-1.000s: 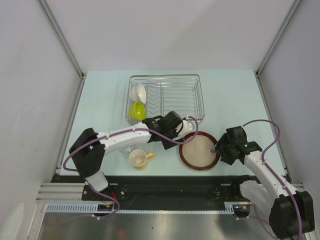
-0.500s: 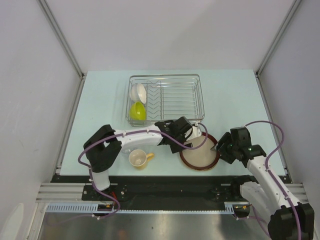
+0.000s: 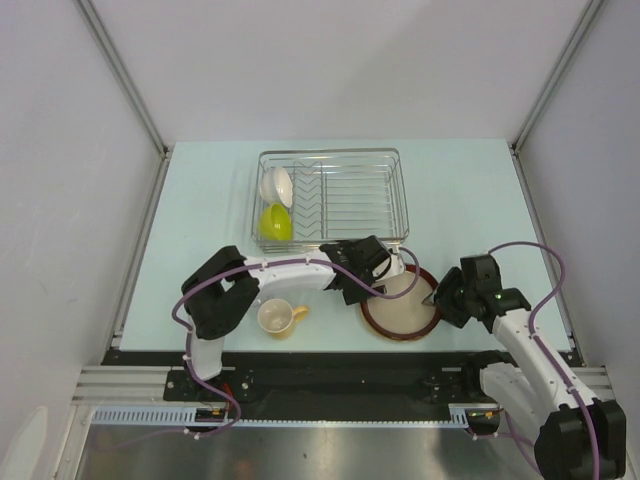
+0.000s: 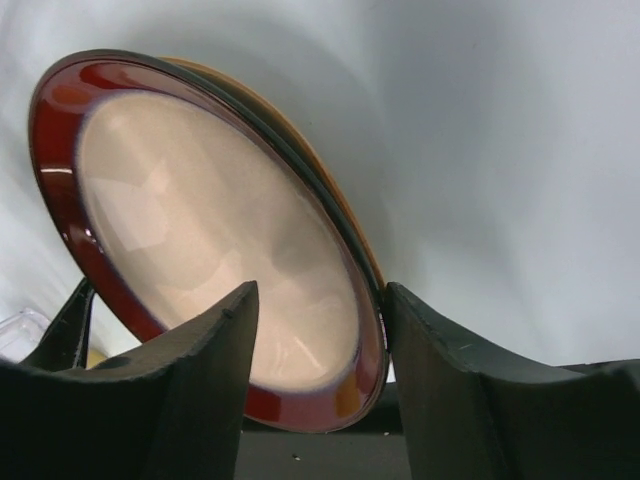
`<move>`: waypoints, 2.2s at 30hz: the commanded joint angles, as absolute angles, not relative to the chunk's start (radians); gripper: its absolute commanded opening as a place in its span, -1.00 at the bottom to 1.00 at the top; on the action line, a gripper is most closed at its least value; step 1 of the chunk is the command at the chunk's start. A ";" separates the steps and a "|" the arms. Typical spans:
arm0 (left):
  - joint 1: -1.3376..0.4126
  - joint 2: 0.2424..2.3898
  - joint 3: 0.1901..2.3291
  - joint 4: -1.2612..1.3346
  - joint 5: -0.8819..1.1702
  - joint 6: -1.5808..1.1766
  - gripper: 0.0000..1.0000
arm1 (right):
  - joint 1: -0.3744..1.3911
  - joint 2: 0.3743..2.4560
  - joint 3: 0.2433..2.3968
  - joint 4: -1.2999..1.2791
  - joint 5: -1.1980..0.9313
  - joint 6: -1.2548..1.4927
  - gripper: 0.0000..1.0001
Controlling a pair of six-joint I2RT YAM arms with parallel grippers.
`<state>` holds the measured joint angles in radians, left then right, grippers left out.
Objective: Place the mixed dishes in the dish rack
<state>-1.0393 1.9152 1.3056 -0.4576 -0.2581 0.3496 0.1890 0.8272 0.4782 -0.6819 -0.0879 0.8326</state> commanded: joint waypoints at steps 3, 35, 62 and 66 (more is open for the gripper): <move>-1.068 1.940 1.368 -0.373 -0.204 0.327 0.97 | 0.189 0.822 0.465 -0.611 -0.170 0.828 0.03; -1.000 1.465 1.584 -0.888 0.110 0.402 0.99 | 0.293 0.652 0.649 -0.735 -0.245 0.631 -1.00; -0.675 1.801 2.031 -1.465 0.968 0.657 0.47 | 0.723 0.851 1.129 -0.761 0.026 0.546 -1.00; -0.718 1.792 1.987 -1.463 0.963 0.660 0.48 | 0.723 0.885 1.175 -0.729 0.025 0.532 -1.00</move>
